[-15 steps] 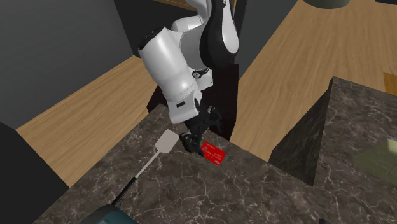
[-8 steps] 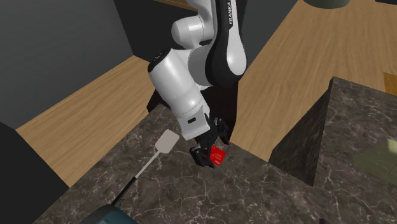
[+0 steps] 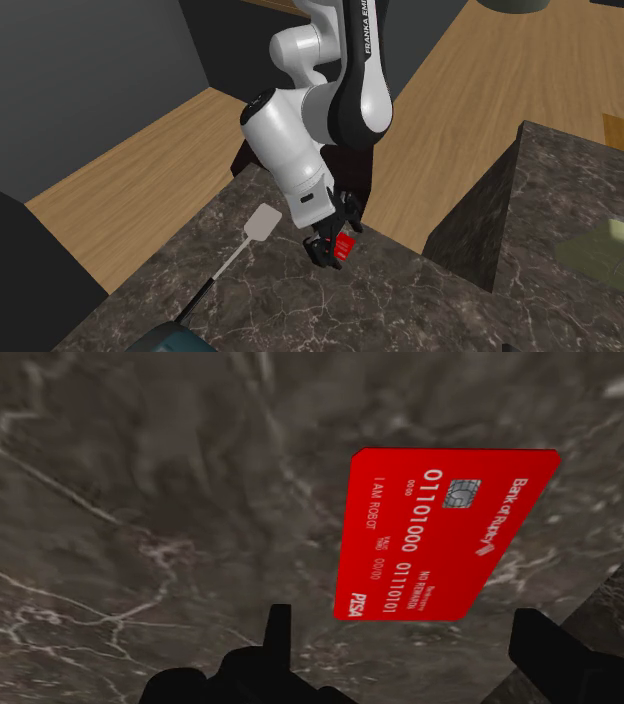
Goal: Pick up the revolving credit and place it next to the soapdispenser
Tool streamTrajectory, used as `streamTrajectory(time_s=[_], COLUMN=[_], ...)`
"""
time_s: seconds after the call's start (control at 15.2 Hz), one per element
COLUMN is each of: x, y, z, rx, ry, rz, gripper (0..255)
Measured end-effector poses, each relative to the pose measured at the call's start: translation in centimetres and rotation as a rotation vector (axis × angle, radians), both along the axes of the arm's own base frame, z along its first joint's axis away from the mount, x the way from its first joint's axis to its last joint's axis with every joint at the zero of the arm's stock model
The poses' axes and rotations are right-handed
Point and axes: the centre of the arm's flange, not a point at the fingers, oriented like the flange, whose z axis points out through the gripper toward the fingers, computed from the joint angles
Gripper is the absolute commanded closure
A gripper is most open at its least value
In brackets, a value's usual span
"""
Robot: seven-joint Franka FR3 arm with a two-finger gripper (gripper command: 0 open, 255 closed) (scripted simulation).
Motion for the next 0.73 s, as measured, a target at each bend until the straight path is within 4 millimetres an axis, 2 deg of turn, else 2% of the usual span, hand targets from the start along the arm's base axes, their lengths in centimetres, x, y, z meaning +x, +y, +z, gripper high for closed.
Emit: streamTrajectory(time_s=[0.07,0.13,0.73], x=[0.00,0.00,0.19], y=[0.00,0.00,-0.05], z=[0.00,0.00,0.48], rx=[0.000,0.000,0.007], ry=[0.000,0.000,-0.010], rz=[0.000,0.000,-0.001], gripper=[0,255,255])
